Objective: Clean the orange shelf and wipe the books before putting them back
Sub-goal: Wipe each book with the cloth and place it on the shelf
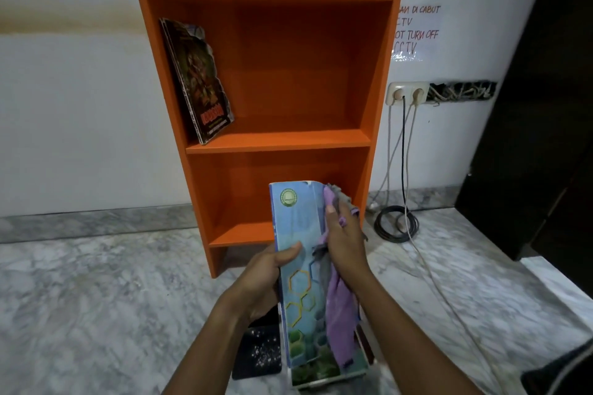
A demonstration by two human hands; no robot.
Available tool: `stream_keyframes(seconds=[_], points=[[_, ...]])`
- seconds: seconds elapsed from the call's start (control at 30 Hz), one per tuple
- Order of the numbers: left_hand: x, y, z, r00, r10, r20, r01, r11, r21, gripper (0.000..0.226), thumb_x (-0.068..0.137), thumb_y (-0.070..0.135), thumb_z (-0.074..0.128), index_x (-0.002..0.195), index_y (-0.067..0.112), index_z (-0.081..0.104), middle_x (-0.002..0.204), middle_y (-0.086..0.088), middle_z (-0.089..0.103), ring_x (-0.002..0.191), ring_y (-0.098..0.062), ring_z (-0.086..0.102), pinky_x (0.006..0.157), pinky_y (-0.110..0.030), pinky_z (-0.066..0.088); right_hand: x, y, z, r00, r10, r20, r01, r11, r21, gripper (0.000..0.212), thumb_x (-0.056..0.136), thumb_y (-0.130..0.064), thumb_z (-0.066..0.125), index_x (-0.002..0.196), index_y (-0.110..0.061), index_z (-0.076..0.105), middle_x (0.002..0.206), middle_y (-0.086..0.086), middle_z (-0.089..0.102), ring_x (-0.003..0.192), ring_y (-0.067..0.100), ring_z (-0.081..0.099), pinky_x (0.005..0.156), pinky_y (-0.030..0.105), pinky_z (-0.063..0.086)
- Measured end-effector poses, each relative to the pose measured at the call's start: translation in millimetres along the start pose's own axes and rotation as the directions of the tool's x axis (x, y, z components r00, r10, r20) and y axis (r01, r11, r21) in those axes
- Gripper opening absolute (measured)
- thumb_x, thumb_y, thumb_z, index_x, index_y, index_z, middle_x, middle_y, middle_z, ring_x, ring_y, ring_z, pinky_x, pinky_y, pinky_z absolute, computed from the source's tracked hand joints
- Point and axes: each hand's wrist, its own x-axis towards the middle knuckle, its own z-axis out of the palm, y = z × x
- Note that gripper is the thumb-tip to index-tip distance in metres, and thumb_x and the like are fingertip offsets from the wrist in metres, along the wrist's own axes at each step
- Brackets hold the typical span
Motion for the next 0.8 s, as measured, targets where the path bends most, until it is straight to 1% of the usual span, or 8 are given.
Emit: stream_keyframes(seconds=[0.1,0.17,0.2,0.3,0.4,0.5,0.63,0.8], points=[[3,1,-5,1.000,0.005,-0.003,-0.005,0.998,-0.058,0.037,0.090,0.022,0.057,0.125,0.014,0.064,0.117,-0.013,0.074,0.104,-0.036,0.072,0.084,-0.048,0.057,15,-5,-20,0.990,0.127,0.060,-0.132,0.988,0.076,0.029,0.105,-0.035,0.051,0.129,-0.024,0.064,0.111,-0.012,0.073,0.106,0.006,0.068,0.086,0.018,0.054],[5,6,-9,1.000,0.013,-0.014,-0.014,0.996,-0.084,0.035,0.096,0.022,0.053,0.129,0.015,0.062,0.123,-0.015,0.071,0.110,-0.040,0.068,0.087,-0.051,0.054,8,2,-28,0.967,0.237,0.089,-0.248,0.957,0.151,0.022,0.105,-0.027,0.052,0.097,-0.018,0.071,0.085,-0.008,0.076,0.087,0.013,0.071,0.075,0.019,0.055],[7,10,-12,0.999,0.020,-0.025,-0.022,0.996,-0.082,0.034,0.099,0.022,0.051,0.131,0.016,0.061,0.125,-0.016,0.071,0.112,-0.041,0.068,0.089,-0.052,0.053,4,9,-30,0.958,0.270,0.101,-0.284,0.944,0.170,0.022,0.104,-0.025,0.054,0.091,-0.018,0.070,0.084,-0.005,0.076,0.086,0.017,0.071,0.076,0.023,0.056],[11,21,-25,0.994,0.068,-0.090,-0.074,0.995,-0.067,0.030,0.104,0.023,0.046,0.129,0.017,0.062,0.121,-0.013,0.073,0.110,-0.040,0.069,0.089,-0.054,0.053,-1,27,-32,0.936,0.331,0.115,-0.348,0.919,0.186,0.017,0.101,-0.025,0.059,0.106,-0.017,0.073,0.107,0.010,0.077,0.095,0.025,0.073,0.084,0.035,0.060],[14,26,-34,0.978,0.135,-0.158,-0.150,0.985,-0.086,0.029,0.105,0.024,0.045,0.128,0.020,0.062,0.119,-0.009,0.074,0.105,-0.034,0.072,0.085,-0.052,0.056,-1,29,-33,0.926,0.352,0.134,-0.373,0.907,0.193,0.014,0.099,-0.021,0.064,0.104,-0.016,0.075,0.102,0.010,0.078,0.090,0.024,0.075,0.084,0.037,0.061],[15,26,-37,0.967,0.144,-0.209,-0.140,0.990,0.034,0.025,0.104,0.028,0.049,0.126,0.027,0.061,0.109,0.003,0.076,0.094,-0.023,0.075,0.075,-0.044,0.059,1,23,-29,0.964,0.265,0.011,-0.261,0.940,0.218,0.013,0.095,-0.008,0.068,0.095,-0.018,0.075,0.094,0.006,0.079,0.089,0.025,0.075,0.083,0.040,0.060],[9,30,-52,0.993,0.051,-0.110,0.009,0.871,0.491,0.031,0.098,0.034,0.063,0.128,0.039,0.059,0.109,0.009,0.075,0.096,-0.020,0.073,0.085,-0.043,0.060,22,1,-26,0.973,0.119,-0.200,-0.076,0.974,0.213,0.016,0.094,-0.002,0.067,0.097,-0.017,0.073,0.090,0.001,0.077,0.082,0.017,0.073,0.071,0.030,0.061],[3,29,-55,0.993,0.115,0.004,-0.107,0.915,0.390,0.025,0.095,0.006,0.065,0.119,0.010,0.059,0.090,-0.016,0.061,0.074,-0.023,0.064,0.076,-0.039,0.061,49,-30,-26,0.965,-0.076,-0.250,0.109,0.986,0.124,0.016,0.095,-0.003,0.064,0.109,-0.009,0.071,0.100,0.015,0.075,0.094,0.032,0.072,0.081,0.043,0.060]])
